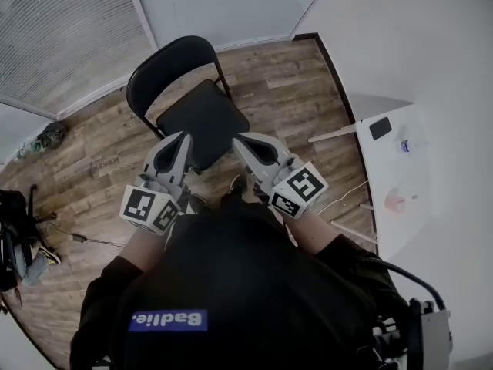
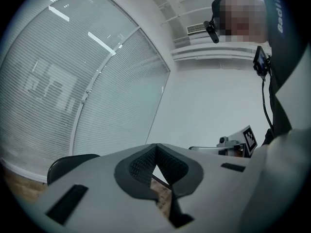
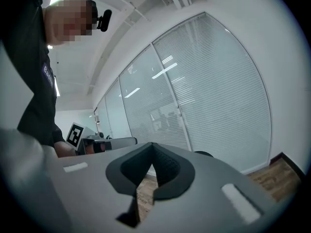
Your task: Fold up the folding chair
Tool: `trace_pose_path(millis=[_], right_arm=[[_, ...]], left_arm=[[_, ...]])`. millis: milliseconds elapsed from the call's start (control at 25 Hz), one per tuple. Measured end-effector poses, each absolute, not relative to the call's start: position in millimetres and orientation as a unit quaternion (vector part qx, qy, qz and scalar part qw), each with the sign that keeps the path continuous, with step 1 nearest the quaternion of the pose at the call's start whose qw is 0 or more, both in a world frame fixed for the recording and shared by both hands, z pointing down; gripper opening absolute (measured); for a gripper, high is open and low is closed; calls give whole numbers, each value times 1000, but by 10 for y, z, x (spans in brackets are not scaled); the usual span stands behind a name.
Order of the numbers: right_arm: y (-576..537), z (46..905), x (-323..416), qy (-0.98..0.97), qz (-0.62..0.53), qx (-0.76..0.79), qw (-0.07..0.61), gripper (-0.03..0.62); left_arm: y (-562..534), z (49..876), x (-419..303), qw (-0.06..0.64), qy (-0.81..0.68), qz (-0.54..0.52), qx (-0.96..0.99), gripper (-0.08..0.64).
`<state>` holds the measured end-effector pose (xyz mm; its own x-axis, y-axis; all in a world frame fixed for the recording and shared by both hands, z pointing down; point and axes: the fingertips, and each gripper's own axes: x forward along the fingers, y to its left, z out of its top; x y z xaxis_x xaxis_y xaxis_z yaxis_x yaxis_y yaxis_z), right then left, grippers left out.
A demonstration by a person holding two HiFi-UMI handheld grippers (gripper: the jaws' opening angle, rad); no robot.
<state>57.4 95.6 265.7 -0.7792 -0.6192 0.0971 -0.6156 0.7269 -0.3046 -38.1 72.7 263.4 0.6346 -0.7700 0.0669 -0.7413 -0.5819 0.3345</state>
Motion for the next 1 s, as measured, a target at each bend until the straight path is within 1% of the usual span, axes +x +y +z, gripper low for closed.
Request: trace_pose_path(millis=[600,800,1000], right_arm=[[350,3045,1274,934,-186,-304,17,-3],[302,3124,1224,932,-195,-306,18,-3],[303,3179,1002,931,-189,-313,6,-3]], left_arm=[[123,2800,133,150,-476,-10,867,2],[22,2850,25,153,-474,-6,867,2],[-103,2973,-242,160,-460,-4,874,2]])
